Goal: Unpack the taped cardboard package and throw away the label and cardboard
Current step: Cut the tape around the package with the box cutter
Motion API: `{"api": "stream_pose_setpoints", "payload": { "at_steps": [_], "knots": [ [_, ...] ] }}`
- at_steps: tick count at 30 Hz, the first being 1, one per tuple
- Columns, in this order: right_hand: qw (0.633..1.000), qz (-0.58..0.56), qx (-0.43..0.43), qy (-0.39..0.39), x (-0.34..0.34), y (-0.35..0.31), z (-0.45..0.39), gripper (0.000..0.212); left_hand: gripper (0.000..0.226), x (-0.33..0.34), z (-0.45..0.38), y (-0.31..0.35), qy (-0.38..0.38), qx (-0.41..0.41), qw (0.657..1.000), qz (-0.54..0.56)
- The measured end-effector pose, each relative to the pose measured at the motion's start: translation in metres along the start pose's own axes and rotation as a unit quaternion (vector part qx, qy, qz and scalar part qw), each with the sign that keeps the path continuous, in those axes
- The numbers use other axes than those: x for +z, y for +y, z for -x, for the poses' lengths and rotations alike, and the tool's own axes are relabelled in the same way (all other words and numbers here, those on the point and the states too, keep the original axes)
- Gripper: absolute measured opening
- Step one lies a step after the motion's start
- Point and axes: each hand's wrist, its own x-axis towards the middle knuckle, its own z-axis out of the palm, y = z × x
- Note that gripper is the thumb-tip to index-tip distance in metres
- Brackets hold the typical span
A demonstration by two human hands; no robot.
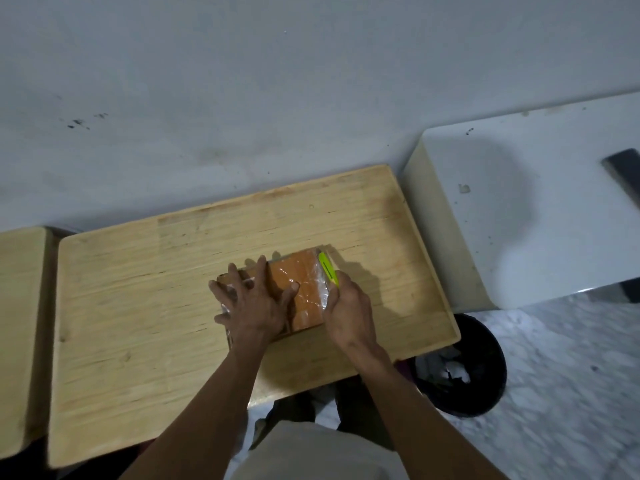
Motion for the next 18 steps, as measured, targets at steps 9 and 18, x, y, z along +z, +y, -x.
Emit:
{"api": "stream_pose_setpoints", "payload": {
  "at_steps": [9,18],
  "knots": [
    [0.999,0.034,-0.001,-0.008,0.003,-0.011,-0.005,0.034,0.084,0.001,0.000,0.001,-0.003,0.004,1.000,-0.001],
    [0.991,0.130,-0.006,-0.015,0.002,-0.012,0.010,0.042,0.085,0.002,0.000,0.000,0.007,0.005,1.000,-0.008]
  ]
}}
